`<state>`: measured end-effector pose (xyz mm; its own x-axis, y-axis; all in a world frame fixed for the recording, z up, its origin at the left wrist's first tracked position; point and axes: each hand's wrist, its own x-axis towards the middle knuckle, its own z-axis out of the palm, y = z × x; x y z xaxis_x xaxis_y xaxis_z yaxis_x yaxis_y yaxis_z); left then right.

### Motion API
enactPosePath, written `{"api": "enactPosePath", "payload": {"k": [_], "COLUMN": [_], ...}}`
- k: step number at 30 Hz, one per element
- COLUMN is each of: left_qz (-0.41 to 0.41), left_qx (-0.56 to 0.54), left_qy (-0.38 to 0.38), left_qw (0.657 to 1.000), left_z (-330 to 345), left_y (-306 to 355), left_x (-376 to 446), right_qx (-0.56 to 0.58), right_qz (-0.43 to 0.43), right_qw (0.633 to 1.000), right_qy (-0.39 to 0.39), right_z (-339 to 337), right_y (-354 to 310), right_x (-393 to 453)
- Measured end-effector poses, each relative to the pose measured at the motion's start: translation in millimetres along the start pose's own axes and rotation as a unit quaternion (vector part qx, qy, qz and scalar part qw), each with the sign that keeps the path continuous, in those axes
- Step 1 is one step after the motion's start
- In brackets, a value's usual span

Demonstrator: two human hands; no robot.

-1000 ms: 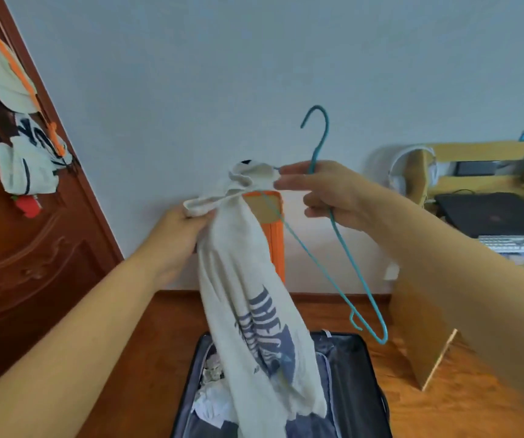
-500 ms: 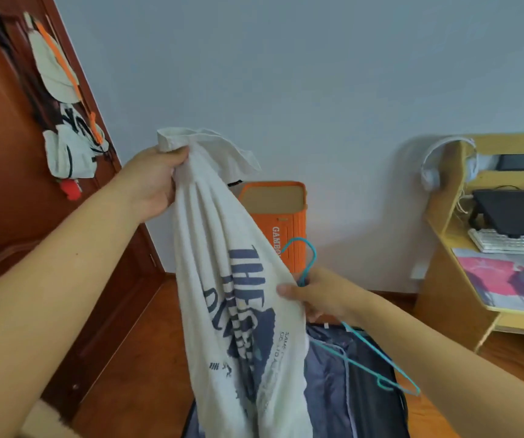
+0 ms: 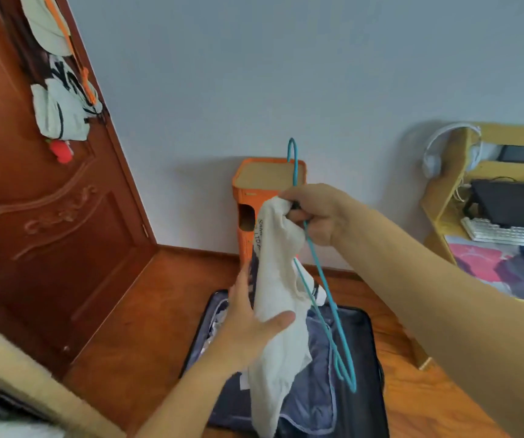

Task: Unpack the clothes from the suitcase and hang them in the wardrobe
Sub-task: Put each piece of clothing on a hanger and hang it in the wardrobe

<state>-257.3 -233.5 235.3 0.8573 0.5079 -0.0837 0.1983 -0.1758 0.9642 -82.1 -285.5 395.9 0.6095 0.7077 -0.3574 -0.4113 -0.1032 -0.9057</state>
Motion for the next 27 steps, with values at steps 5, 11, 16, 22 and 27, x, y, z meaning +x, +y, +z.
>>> {"api": "enactPosePath", "payload": {"k": [5, 11, 16, 22, 27], "left_qz": [-0.073, 0.036, 0.146, 0.137, 0.186], "left_qx": [-0.044, 0.063, 0.607, 0.409, 0.329], "left_qy": [0.203, 0.145, 0.185, 0.165, 0.101], "left_qw": [0.975, 0.987, 0.759, 0.887, 0.92], "left_z": [11, -82, -82, 13, -26], "left_y": [-30, 32, 62, 38, 41], "left_x": [10, 11, 36, 58, 50], "right_qx": [-0.032, -0.197, -0.159, -0.063, -0.046], "right_qz": [-0.042, -0.036, -0.023, -0.036, -0.015], "right_qw": [0.998, 0.97, 0.971, 0.993, 0.991], "right_qy": [0.025, 0.141, 0.177, 0.095, 0.121], "right_z": [4, -63, -78, -51, -82], "right_y": [-31, -63, -64, -71, -72], "right_x": [-13, -15, -15, -39, -50]}}
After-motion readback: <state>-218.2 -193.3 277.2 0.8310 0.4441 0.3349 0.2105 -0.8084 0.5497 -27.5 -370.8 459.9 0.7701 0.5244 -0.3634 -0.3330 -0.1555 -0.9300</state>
